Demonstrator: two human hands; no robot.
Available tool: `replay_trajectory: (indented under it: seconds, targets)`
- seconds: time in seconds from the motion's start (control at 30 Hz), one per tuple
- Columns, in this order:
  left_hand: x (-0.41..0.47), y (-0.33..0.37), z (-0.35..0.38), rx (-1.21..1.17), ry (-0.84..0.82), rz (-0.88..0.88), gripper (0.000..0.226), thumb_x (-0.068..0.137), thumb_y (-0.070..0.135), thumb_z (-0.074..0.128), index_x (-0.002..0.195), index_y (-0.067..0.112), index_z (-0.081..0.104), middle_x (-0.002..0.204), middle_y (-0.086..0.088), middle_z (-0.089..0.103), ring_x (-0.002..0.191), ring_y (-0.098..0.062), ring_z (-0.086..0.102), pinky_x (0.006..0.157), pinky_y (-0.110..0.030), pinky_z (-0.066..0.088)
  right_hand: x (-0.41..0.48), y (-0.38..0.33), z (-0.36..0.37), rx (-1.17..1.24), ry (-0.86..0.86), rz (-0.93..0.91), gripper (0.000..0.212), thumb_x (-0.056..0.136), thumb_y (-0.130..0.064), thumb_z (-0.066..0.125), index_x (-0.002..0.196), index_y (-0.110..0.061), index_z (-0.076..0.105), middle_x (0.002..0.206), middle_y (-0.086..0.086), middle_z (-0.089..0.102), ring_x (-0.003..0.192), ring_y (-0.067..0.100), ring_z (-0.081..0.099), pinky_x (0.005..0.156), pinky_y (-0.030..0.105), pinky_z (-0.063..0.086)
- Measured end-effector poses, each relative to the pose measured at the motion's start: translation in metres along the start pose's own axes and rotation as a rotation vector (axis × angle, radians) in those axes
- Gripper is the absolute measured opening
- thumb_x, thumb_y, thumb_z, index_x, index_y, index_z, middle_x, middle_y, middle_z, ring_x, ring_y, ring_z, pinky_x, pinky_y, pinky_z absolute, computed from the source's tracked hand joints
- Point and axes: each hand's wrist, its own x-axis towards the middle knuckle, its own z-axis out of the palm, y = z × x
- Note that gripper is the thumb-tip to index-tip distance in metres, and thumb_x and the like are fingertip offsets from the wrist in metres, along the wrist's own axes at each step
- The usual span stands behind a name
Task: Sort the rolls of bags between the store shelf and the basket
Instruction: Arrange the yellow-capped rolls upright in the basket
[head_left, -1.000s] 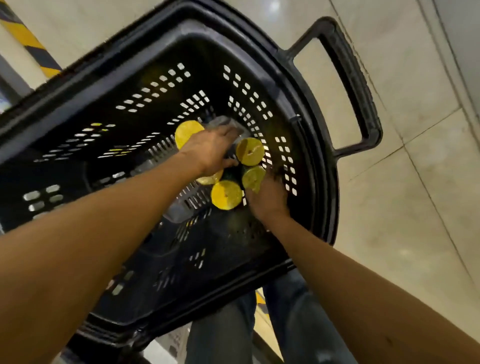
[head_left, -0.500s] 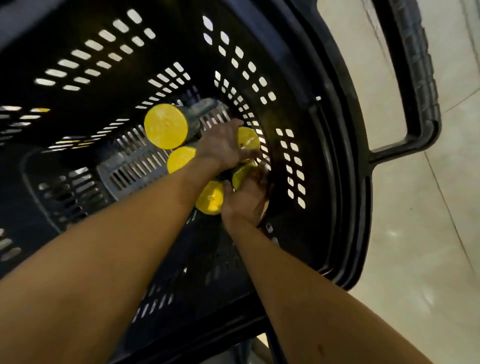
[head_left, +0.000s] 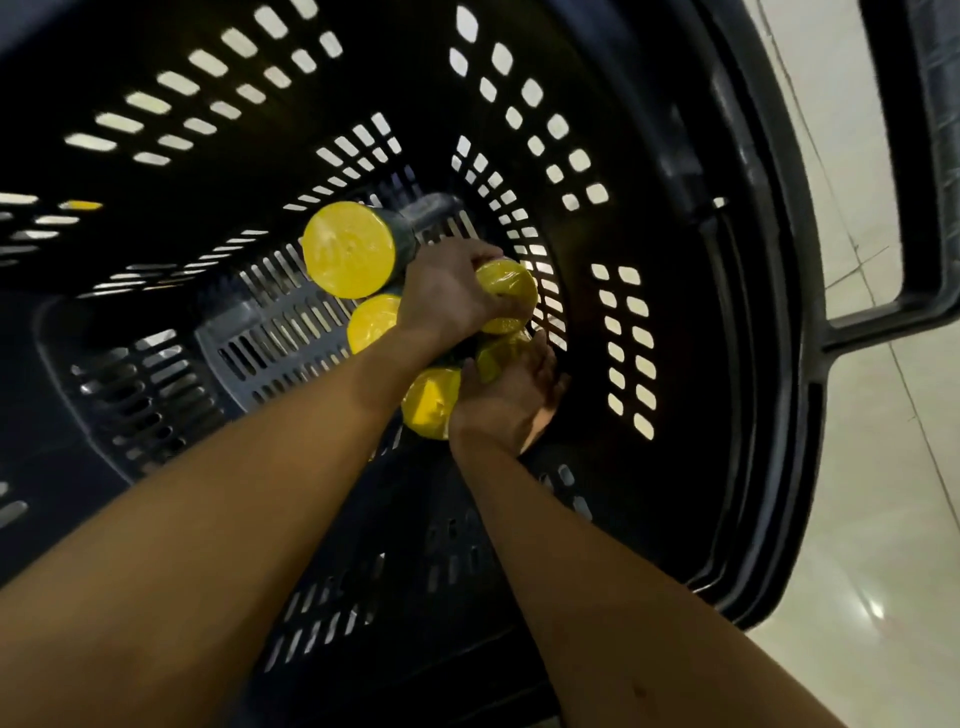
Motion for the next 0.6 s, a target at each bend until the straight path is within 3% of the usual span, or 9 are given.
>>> replay_trajectory:
  seconds: [0.17, 0.43, 0.6]
  targets:
    - [0.002, 0.004, 0.002, 0.02, 0.03, -0.026, 0.067, 0.06, 0.044, 0.085, 0.12, 0.023, 0.063, 0.116, 0.003, 0.065, 0.104, -0.011, 0.059, 0.088, -0.023, 0.047, 0.0, -0.001, 0.005, 0.105, 0.009, 0.026, 0.076, 0.096, -0.036, 0.05, 0.151, -0.015, 0.003, 0.159, 0.006, 0.004, 0.146, 0.022, -0.003, 0.114, 0.029, -0.01]
    - [0.0, 0.012, 0.018, 0.121, 0.044, -0.043, 0.076, 0.056, 0.053, 0.084, 0.119, 0.022, 0.055, 0.113, 0.003, 0.061, 0.104, -0.016, 0.056, 0.08, -0.026, 0.042, 0.003, 0.003, 0.006, 0.007, 0.034, -0.023, 0.069, 0.097, -0.035, 0.044, 0.15, -0.01, 0.008, 0.159, 0.005, 0.008, 0.146, 0.015, 0.003, 0.107, 0.025, -0.015]
    - [-0.001, 0.016, 0.007, 0.113, 0.064, -0.066, 0.076, 0.058, 0.048, 0.085, 0.123, 0.021, 0.058, 0.118, 0.002, 0.063, 0.109, -0.018, 0.058, 0.093, -0.03, 0.047, 0.006, 0.003, 0.003, 0.077, 0.015, -0.016, 0.072, 0.096, -0.035, 0.047, 0.15, -0.009, 0.006, 0.158, 0.006, 0.01, 0.146, 0.015, 0.004, 0.11, 0.024, -0.013]
